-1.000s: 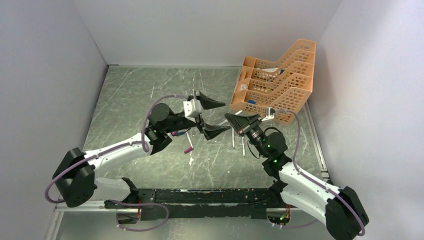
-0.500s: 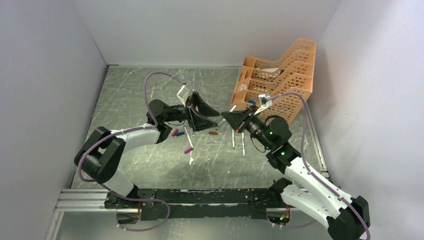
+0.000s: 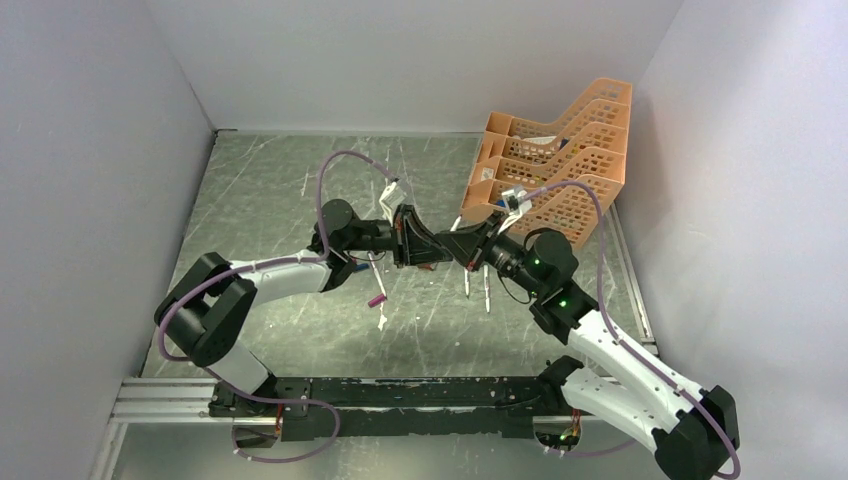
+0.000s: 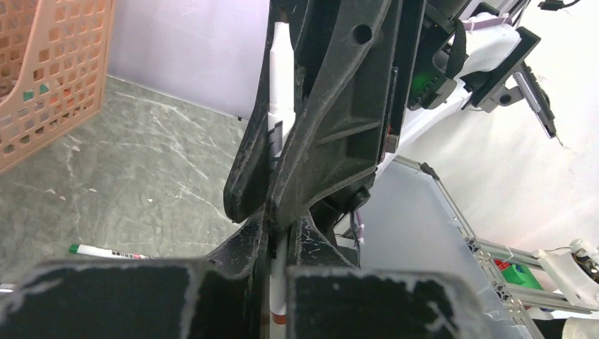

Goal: Insert the pens into the pen caps

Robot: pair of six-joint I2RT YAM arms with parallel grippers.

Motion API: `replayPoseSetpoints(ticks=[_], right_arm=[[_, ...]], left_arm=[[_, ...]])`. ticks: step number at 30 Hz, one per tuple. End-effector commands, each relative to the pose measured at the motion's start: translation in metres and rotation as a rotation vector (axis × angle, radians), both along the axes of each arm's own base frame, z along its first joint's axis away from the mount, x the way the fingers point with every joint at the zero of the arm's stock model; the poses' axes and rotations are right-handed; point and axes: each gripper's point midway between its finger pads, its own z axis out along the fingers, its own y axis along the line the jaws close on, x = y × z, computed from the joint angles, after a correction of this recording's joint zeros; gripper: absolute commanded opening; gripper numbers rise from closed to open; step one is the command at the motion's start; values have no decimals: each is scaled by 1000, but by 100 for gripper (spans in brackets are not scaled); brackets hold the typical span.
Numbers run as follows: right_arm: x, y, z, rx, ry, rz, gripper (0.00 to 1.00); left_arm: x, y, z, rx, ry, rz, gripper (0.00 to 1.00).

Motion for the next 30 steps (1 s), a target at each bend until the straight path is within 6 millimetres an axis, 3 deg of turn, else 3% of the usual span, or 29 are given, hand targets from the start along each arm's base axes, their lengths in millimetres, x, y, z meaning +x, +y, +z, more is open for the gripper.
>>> replayPoseSetpoints(ticks=[1,5,9,12,15,16,19,22,24,25,28,30], right_arm=[[0,-4,16,25,-54,-19,6],[-1,-14,26,50,-80,-64,34],[-1,-24,38,64,-113,-110,38],[0,-22,37,55,-103,-104,24],[-2,-17,31,59,-85,-74,1],[-3,-15,30,62,-81,-62,0],[-5,-12,22,62,-67,-41,0],[-7,-10,20,73,-59,-27,0],[-8,-11,22,86,-61,-26,0],[-9,-11,22,91,-60,-26,0],[-10,-12,24,97,-64,-30,0],[-11,-14,25,95,-64,-35,0]], left_arm=[[-13,-6,7,-13,-28,-68,7],[-13,-6,3,5,-32,-60,7],[-13,-4,-3,23,-32,-49,7],[-16,-1,-2,8,-35,-46,7],[-17,-1,2,-1,-41,-45,7],[-17,-1,5,-3,-47,-45,12],[-14,-4,14,-6,-64,-36,40],[-11,-5,26,-21,-91,-18,46],[-9,-6,29,-25,-97,-11,44],[-9,-7,28,-24,-96,-14,38],[-10,-8,26,-26,-81,-31,8],[-11,-8,24,-28,-79,-37,7]])
